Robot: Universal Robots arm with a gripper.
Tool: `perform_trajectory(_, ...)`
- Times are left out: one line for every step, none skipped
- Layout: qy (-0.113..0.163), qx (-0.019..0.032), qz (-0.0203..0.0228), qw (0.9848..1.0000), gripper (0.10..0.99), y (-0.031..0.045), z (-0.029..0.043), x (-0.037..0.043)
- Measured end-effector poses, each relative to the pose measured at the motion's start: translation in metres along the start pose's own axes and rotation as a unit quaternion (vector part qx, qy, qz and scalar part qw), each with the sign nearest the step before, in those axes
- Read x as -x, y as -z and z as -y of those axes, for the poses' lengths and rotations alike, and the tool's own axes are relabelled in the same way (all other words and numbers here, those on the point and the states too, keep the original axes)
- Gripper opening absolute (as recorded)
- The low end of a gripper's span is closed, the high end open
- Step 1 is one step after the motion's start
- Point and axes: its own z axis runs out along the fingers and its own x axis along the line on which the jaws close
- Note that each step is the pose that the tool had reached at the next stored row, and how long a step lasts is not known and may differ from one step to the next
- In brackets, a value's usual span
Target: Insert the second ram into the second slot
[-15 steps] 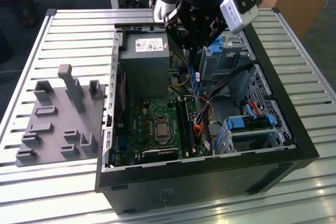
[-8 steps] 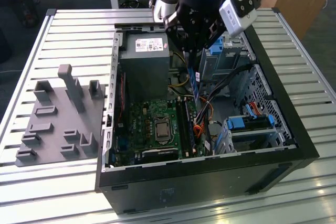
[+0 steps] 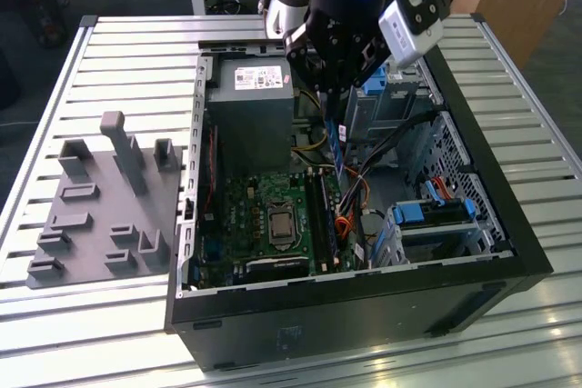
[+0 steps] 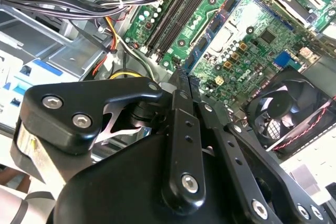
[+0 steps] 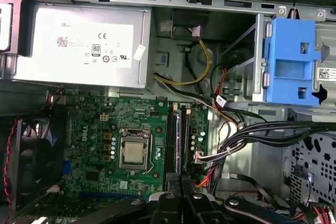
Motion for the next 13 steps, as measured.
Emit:
perform_trajectory(0.0, 0.0, 0.0, 1.0, 0.122, -0.0003, 0.0, 0.0)
perform_trajectory(0.0, 0.0, 0.0, 1.0, 0.122, -0.0006, 0.0, 0.0)
perform_trajectory(0.0, 0.0, 0.0, 1.0, 0.122, -0.0008, 0.0, 0.0)
perform_trajectory(0.0, 0.0, 0.0, 1.0, 0.122, -0.0011, 0.0, 0.0)
perform_trajectory(0.0, 0.0, 0.0, 1.0, 0.122, -0.0013, 0.0, 0.0)
perform_trajectory(0.0, 0.0, 0.0, 1.0, 0.122, -0.0016, 0.0, 0.0)
perform_trajectory(0.0, 0.0, 0.0, 1.0, 0.122, -0.0019, 0.0001, -0.0001)
perform_trajectory(0.0, 0.0, 0.0, 1.0, 0.122, -0.0021, 0.0001, 0.0)
perform_trajectory(0.0, 0.0, 0.0, 1.0, 0.122, -0.0024, 0.0001, -0.0001)
perform_trajectory(0.0, 0.0, 0.0, 1.0, 0.122, -0.0027, 0.0001, -0.0001)
perform_trajectory(0.0, 0.0, 0.0, 1.0, 0.122, -0.0029, 0.0001, -0.0001)
perform_trajectory(0.0, 0.0, 0.0, 1.0, 0.122, -0.0032, 0.0001, -0.0001)
perform_trajectory(0.0, 0.0, 0.0, 1.0, 0.122, -0.0034, 0.0001, -0.0001)
